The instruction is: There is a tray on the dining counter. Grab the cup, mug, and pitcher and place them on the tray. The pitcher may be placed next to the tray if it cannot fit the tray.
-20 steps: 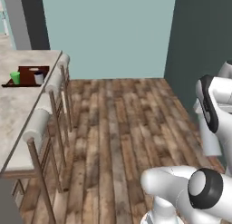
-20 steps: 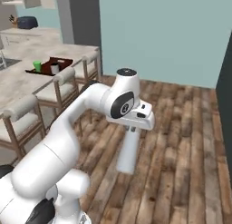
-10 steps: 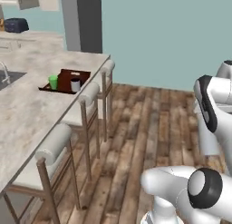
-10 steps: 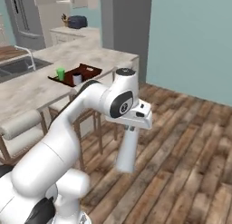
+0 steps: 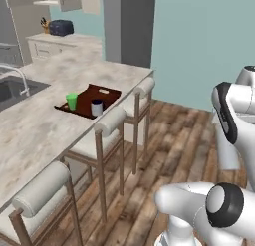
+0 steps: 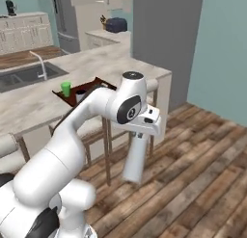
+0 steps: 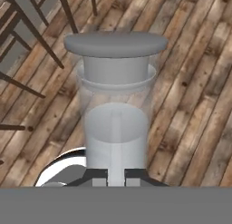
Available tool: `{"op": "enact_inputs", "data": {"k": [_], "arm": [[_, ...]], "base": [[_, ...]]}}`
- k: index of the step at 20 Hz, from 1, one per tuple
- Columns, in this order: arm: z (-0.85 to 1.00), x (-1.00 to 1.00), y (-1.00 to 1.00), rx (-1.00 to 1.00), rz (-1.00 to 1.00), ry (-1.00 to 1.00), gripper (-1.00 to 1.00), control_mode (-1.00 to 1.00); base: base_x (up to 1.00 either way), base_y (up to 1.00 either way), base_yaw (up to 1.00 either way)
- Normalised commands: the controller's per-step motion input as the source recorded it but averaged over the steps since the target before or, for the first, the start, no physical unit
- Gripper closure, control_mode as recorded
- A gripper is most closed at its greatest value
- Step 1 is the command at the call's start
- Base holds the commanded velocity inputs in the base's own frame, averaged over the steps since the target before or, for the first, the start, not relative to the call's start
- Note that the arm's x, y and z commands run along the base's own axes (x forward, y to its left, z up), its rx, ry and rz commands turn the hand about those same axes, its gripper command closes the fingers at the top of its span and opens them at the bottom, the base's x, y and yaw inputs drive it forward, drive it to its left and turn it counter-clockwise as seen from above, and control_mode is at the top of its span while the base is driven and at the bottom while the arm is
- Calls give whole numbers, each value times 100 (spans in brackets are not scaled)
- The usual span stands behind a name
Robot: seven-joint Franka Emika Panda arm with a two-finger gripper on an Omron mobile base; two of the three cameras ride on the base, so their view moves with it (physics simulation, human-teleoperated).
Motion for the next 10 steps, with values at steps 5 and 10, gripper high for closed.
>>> {"op": "enact_inputs", "data": {"k": [5, 10], "arm": [[0, 0, 0, 0, 0, 0, 100, 100], [0, 0, 0, 0, 0, 0, 100, 100]], "base": [[100, -85, 39], [100, -72, 38]]}}
